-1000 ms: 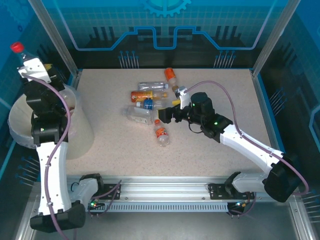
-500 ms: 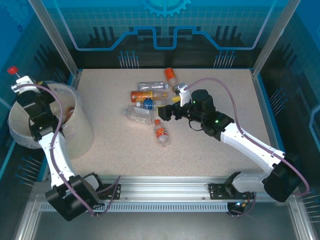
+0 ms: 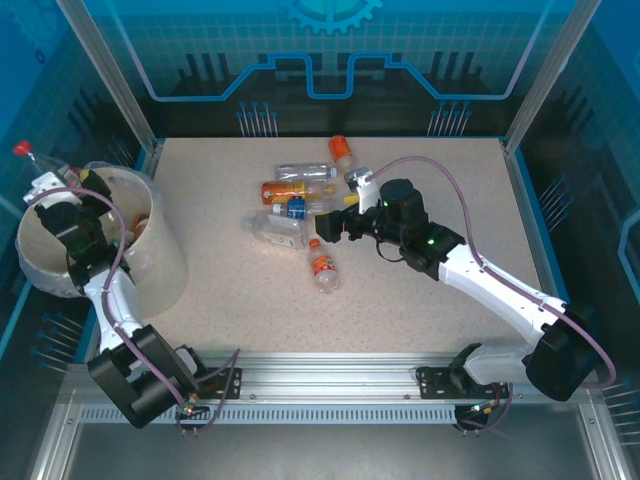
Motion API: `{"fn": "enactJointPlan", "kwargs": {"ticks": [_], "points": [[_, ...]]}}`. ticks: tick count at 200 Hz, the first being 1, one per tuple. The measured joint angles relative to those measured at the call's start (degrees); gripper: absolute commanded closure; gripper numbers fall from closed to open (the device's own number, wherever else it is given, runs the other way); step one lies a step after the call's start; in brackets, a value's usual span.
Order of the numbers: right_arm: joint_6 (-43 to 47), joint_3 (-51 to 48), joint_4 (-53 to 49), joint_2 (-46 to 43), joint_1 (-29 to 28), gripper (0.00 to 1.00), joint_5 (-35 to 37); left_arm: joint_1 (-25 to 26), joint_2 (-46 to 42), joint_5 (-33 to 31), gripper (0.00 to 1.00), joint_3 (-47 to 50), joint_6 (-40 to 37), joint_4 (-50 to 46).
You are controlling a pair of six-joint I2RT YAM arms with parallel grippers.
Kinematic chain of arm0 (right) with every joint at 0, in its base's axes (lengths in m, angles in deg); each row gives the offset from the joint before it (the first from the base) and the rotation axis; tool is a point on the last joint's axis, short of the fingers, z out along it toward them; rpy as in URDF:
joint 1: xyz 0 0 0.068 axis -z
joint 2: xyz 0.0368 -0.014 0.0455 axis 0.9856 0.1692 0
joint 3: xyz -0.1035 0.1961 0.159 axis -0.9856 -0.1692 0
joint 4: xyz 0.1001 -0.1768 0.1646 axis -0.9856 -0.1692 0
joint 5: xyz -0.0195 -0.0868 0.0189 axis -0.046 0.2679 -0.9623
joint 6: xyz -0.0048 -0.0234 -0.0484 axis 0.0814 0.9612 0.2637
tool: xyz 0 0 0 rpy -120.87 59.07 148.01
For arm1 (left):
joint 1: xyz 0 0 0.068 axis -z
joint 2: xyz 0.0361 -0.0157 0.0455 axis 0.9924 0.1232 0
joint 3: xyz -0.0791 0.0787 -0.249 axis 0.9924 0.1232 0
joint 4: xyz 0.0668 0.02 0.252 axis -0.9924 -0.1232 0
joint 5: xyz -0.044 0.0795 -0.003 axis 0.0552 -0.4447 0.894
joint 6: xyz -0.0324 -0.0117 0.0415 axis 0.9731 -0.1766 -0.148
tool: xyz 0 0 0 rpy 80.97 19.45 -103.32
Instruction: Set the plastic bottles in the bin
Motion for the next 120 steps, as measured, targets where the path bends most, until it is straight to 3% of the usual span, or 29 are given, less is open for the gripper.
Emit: {"fn": "enactJointPlan", "kwargs": {"ticks": [73,99,120], "points": [[-0.2,0.0,0.1,0.2,0.0,0.0,0.0,0.0,-2.8,0.2,0.1,0.3,5.9,1.3],[-0.7,0.0,0.1,0.5,0.0,0.0,0.0,0.0,-6.3,-1.0,0.18,-0.7,10.1,-2.9],[-0.9,0.0,0.1,0.8,0.0,0.0,0.0,0.0,-7.3,-3.7,0.25,-4.7,15.1,-12.4]]}}
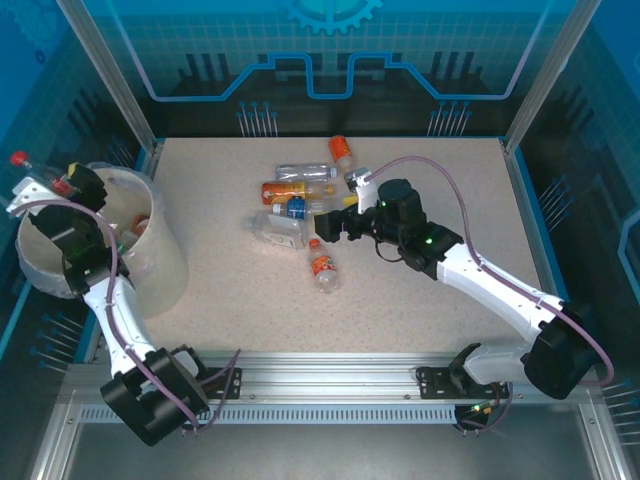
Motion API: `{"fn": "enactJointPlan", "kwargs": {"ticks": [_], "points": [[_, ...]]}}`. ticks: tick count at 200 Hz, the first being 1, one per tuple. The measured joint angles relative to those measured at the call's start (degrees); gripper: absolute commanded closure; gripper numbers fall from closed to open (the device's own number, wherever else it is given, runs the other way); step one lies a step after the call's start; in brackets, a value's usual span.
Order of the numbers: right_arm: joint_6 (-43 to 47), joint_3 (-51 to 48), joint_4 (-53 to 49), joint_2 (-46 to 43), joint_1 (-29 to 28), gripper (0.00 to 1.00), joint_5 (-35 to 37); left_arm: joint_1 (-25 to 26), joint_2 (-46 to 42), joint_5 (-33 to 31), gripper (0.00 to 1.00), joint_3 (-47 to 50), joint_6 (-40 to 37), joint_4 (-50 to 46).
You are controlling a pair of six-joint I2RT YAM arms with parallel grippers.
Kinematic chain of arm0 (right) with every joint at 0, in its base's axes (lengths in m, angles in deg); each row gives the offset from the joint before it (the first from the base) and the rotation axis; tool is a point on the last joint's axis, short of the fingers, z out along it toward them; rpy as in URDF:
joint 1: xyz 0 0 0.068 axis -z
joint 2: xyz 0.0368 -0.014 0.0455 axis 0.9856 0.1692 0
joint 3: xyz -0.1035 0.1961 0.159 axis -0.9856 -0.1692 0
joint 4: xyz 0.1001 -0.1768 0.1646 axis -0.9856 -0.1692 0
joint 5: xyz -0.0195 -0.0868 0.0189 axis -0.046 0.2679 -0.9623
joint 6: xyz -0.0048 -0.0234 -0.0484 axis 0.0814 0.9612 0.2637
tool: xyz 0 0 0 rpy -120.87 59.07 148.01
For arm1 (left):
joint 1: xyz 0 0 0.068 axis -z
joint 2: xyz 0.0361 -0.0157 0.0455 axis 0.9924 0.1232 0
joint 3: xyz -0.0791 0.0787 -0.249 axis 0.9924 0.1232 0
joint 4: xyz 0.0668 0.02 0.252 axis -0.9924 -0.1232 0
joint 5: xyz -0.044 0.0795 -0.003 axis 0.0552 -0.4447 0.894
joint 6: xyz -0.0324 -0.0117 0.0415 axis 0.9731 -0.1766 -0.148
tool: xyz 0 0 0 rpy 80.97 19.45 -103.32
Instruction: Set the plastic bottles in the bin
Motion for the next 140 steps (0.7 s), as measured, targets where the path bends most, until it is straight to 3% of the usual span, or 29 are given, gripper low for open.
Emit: {"fn": "enactJointPlan", "kwargs": {"ticks": [74,110,140], "points": [[-0.5,0.0,0.0,0.5,0.0,0.0,0.0,0.0,-4.6,-8.9,0.3,-3.0,15.0,-29.2],[-0.8,0.0,0.0,1.1,0.0,0.0,0.0,0.0,-7.8,-8.5,0.05,-3.0,16.9,-34.3],[-0.8,0.0,0.0,1.2,0.0,0.0,0.0,0.0,-2.9,-6.8,0.02,-6.6,13.6,-35.0]]}}
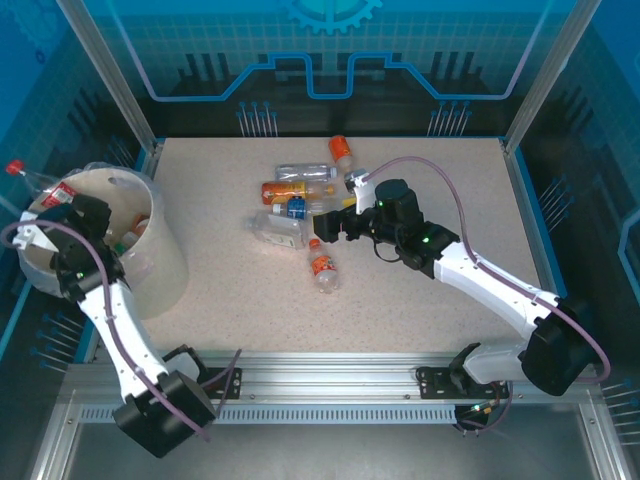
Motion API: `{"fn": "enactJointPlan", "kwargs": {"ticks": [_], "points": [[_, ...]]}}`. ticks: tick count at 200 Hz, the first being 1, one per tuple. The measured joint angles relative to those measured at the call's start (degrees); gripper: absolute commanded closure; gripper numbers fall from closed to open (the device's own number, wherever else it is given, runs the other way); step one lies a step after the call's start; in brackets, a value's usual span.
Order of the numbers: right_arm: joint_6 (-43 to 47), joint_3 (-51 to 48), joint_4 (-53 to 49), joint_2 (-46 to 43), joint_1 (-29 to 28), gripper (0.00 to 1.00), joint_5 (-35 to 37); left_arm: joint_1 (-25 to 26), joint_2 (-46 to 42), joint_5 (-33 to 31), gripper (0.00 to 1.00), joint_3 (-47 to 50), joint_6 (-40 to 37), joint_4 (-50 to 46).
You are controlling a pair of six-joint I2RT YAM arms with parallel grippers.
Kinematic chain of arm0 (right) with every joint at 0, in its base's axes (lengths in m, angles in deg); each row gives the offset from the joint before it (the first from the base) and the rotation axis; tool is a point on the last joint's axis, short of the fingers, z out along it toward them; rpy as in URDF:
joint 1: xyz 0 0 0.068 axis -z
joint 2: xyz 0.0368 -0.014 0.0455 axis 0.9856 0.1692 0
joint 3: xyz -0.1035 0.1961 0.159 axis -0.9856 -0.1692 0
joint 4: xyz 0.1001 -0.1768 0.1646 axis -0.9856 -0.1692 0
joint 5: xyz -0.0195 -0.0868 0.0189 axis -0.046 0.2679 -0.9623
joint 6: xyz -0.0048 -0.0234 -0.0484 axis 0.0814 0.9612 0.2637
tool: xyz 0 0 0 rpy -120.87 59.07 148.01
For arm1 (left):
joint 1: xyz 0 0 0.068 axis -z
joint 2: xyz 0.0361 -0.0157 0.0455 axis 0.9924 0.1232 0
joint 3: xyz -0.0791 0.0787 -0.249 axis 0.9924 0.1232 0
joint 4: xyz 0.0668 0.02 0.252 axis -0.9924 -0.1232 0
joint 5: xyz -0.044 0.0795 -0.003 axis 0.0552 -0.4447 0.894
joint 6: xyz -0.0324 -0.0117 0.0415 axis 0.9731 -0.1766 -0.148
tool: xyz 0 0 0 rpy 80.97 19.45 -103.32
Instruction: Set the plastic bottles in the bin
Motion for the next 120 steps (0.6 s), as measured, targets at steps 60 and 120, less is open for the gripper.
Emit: {"fn": "enactJointPlan", "kwargs": {"ticks": [60,120], "points": [[-0.3,0.0,0.0,0.4,0.0,0.0,0.0,0.0,13.4,4.8,0.28,-8.5,-5.7,0.0],[-0.4,0.1,0.0,0.7,0.0,0.0,-0.1,0.0,7.3,8.8,0.44,-8.4,-6.7,0.2]]}}
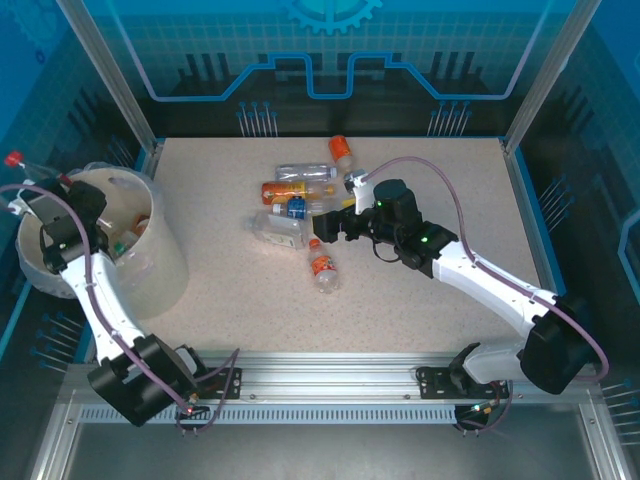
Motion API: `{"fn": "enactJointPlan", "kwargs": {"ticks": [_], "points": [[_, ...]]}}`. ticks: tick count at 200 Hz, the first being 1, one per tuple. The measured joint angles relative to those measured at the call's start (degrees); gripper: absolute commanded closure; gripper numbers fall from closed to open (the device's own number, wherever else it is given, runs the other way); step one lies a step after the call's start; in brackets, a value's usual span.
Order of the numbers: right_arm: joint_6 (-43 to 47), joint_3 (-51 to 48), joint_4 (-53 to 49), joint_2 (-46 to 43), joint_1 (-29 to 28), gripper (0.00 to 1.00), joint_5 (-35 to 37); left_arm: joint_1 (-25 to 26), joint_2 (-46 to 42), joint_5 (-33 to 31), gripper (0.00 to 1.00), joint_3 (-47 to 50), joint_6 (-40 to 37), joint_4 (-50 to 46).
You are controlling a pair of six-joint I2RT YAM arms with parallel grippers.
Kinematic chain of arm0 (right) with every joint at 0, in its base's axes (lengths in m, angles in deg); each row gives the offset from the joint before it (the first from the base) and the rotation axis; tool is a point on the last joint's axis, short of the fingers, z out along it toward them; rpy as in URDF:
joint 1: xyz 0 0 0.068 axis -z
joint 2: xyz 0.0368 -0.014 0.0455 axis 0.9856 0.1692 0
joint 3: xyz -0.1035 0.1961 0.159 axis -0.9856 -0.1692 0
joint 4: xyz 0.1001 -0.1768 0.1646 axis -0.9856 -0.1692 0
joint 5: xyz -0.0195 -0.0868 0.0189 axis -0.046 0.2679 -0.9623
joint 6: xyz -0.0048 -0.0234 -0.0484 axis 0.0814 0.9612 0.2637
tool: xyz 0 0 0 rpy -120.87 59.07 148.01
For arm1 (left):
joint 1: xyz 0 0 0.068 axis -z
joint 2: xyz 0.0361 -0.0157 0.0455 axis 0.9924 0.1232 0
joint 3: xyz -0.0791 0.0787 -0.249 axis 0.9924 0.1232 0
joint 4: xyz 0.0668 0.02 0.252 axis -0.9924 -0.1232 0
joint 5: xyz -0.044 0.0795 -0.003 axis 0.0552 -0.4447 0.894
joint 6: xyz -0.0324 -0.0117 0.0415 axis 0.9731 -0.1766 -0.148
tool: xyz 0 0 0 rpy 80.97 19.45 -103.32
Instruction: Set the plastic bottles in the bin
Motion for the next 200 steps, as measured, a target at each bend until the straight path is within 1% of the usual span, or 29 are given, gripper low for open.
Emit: {"fn": "enactJointPlan", "kwargs": {"ticks": [14,32,51,75,97,112,135,154,200], "points": [[0.0,0.2,0.0,0.1,0.0,0.0,-0.1,0.0,-3.2,0.0,0.43,0.0,2.3,-0.1],[0.0,0.4,0.0,0.5,0.0,0.0,-0.4,0.4,-7.5,-0.7,0.46,0.1,7.6,-0.5],[0.0,0.9,0.1,1.3,0.0,0.0,-1.0,1.4,-10.2,-1.6,0.46,0.3,12.8,-1.4],[0.0,1.0,0.1,1.7,0.0,0.0,-1.5,1.9,-10.8,-2.7,0.46,1.5,17.9,-2.9],[0.0,1.0,0.1,1.7,0.0,0.0,-1.4,1.9,-8.1,-2.2,0.43,2.2,21.6,-5.5],[0.0,1.0,0.1,1.7,0.0,0.0,-1.4,2.0,-5.4,-0.9,0.39,2.2,23.4,-7.0],[0.0,1.0,0.1,1.7,0.0,0.0,-1.4,2.7,-2.6,0.9,0.28,2.2,25.7,-9.3],[0.0,1.0,0.1,1.7,0.0,0.0,-1.4,3.7,-2.5,1.5,0.22,2.2,26.1,-10.1],[-0.2,1.0,0.2,1.8,0.0,0.0,-0.8,7.0,-3.4,2.9,0.12,0.4,26.0,-10.9]]}}
